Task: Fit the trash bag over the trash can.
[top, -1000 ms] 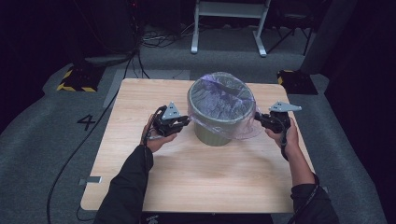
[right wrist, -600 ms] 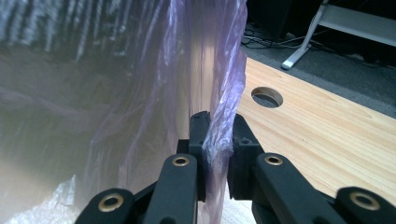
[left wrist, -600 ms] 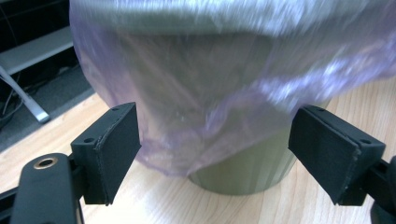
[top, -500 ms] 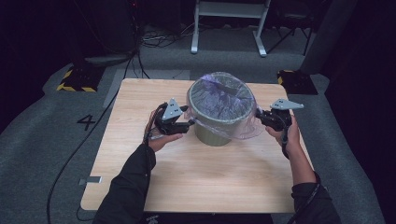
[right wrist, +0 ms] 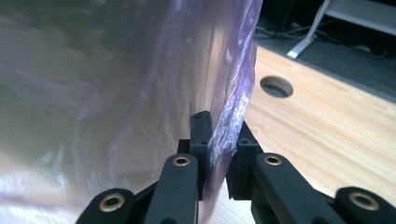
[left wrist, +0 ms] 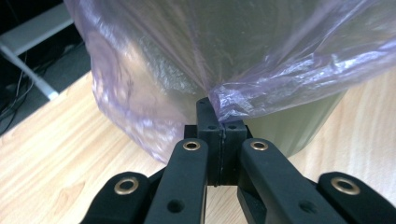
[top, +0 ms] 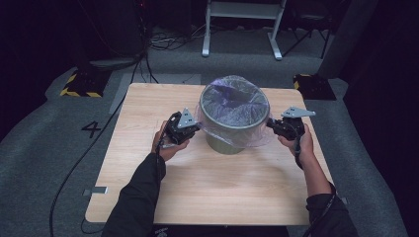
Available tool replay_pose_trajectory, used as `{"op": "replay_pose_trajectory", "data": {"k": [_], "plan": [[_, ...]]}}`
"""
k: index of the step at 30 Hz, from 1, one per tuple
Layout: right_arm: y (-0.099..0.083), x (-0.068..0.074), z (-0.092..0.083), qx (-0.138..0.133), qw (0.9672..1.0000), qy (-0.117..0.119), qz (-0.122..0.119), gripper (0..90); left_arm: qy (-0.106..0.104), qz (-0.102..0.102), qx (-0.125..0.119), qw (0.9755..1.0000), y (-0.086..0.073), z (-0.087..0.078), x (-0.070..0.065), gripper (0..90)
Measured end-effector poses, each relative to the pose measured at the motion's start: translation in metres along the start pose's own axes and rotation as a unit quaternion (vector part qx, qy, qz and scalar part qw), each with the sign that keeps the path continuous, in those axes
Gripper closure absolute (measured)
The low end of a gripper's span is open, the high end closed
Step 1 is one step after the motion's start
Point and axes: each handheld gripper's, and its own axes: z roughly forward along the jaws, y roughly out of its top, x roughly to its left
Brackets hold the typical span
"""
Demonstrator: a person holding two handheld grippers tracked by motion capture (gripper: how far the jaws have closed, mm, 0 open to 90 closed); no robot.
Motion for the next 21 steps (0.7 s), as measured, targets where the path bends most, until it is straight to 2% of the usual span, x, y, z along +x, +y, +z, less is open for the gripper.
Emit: {"op": "replay_pose_trajectory", "data": {"k": [3, 9, 13, 15, 19, 21], "plan": [[-0.003, 0.000, 0.005, 0.012, 0.9999, 0.000, 0.002, 84.1, 0.001, 0.007, 0.022, 0.9997, -0.004, 0.007, 0.001, 89.9], [-0.008, 0.002, 0.018, 0.025, 0.9996, 0.004, 0.009, 84.2, -0.008, 0.005, 0.046, 0.9989, -0.011, 0.020, 0.000, 89.8], [-0.012, 0.005, 0.025, 0.036, 0.9993, 0.005, 0.007, 84.0, -0.011, 0.020, 0.074, 0.9970, -0.016, 0.032, -0.006, 89.8], [-0.014, 0.006, 0.028, 0.038, 0.9992, 0.008, 0.010, 83.8, -0.016, 0.015, 0.075, 0.9969, -0.017, 0.036, -0.006, 89.8], [-0.018, 0.008, 0.032, 0.046, 0.9988, 0.013, 0.012, 83.6, -0.024, 0.015, 0.094, 0.9952, -0.022, 0.043, -0.008, 89.8], [-0.021, 0.009, 0.034, 0.050, 0.9986, 0.016, 0.011, 83.6, -0.028, 0.006, 0.091, 0.9954, -0.024, 0.043, -0.007, 89.7]]}}
